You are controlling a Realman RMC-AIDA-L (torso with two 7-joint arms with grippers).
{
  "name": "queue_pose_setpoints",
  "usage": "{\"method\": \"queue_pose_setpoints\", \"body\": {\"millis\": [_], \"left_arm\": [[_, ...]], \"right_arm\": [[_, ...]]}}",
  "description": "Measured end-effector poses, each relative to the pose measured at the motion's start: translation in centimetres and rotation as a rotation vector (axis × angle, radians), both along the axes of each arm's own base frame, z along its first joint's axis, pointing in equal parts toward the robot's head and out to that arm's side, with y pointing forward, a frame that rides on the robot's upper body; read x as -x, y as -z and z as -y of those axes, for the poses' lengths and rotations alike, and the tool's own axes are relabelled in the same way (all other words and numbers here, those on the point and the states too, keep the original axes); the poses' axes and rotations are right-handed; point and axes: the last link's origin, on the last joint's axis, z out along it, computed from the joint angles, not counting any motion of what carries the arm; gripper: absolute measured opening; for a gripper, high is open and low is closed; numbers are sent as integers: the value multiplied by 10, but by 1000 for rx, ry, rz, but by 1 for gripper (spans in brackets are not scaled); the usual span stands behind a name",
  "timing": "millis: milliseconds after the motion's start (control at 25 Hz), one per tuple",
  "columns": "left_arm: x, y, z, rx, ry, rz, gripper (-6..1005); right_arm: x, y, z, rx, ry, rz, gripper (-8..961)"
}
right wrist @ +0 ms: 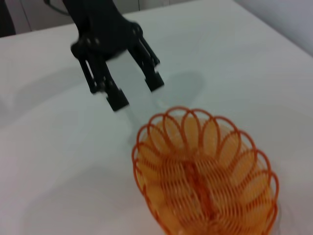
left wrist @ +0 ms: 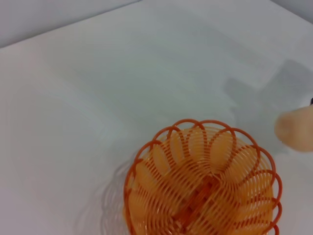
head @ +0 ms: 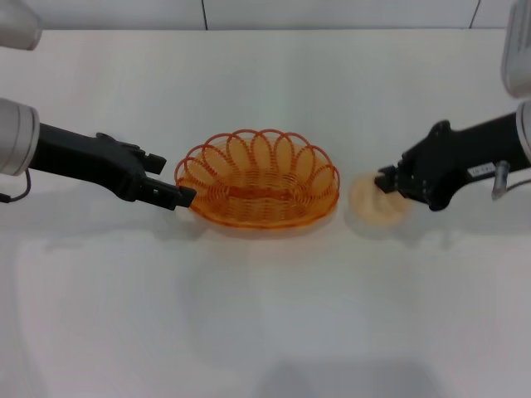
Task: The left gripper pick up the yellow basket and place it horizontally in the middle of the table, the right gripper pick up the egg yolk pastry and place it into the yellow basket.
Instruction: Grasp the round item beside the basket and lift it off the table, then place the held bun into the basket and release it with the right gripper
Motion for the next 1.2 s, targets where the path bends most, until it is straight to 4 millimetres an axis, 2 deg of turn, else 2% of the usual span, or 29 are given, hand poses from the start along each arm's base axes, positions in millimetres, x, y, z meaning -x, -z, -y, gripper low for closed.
{"method": "queue_pose_setpoints", "body": {"millis": [160, 360, 600, 920, 1200], "left_arm": [[1, -1, 1, 0, -2, 4, 845], [2, -1, 2, -1, 2, 9, 843], [-1, 1, 2, 3, 12, 21, 841], [-4, 2, 1, 4, 19, 29, 838], [-5, 3, 1, 6, 21, 30, 835]], "right_arm": [[18, -6, 0, -7, -37, -2, 27], [38, -5, -7, -16, -81, -13, 26], [56, 14, -17, -26, -120, -21, 25], [62, 44, -25, -26, -141, 2, 35], [62, 58, -28, -44, -148, 13, 72]]}}
